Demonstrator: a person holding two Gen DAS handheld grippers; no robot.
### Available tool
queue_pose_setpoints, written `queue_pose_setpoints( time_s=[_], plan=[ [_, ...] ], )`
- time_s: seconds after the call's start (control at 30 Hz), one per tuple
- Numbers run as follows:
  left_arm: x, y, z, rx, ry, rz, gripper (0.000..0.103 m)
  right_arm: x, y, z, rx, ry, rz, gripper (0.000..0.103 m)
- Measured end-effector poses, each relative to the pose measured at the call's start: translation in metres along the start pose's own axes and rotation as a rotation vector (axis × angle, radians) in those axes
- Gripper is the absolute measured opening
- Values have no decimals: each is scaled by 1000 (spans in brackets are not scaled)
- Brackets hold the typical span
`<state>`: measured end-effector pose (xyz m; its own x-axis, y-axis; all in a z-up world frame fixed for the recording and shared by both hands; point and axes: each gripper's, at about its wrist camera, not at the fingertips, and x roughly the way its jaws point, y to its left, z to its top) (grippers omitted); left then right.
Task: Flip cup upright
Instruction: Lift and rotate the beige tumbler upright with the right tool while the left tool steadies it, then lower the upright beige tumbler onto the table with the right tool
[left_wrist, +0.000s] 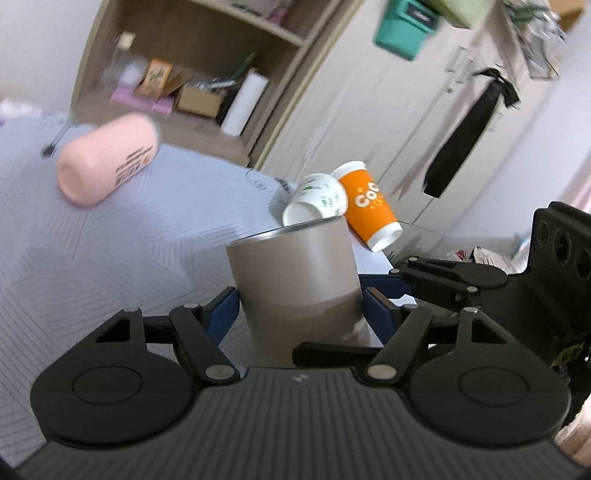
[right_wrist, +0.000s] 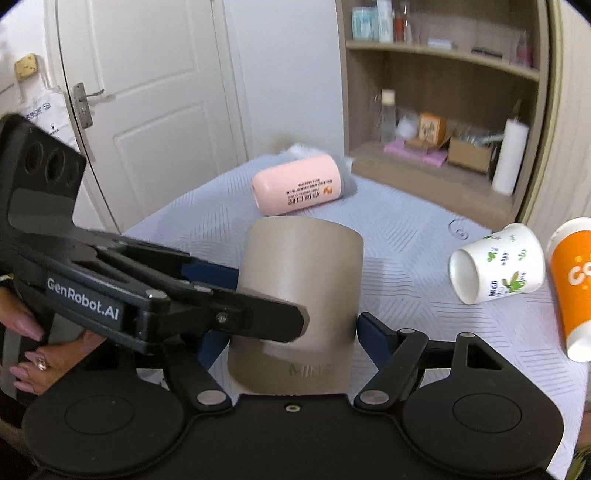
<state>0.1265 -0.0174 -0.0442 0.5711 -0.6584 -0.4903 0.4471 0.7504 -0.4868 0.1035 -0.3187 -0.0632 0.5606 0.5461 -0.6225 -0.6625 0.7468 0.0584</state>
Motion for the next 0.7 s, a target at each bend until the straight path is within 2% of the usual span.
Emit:
queue_pose_setpoints(
  time_s=[0.13,0.27,0.53,0.7],
  plan=[
    [-3,-10,-1,43,-4,-22,72,-10,-2,-13,-5,-54,-19,80],
    [0,-27,-6,123,2,35,71,-14,4,-23,-43,-98,-49,80],
    [-3,-45,-12,211,4,85,71,-15,14,-31,-97,-141,-107,80],
    [0,-45,-9,221,9,107,71,-8,18,-32,-157,-164,-164,80]
  ],
)
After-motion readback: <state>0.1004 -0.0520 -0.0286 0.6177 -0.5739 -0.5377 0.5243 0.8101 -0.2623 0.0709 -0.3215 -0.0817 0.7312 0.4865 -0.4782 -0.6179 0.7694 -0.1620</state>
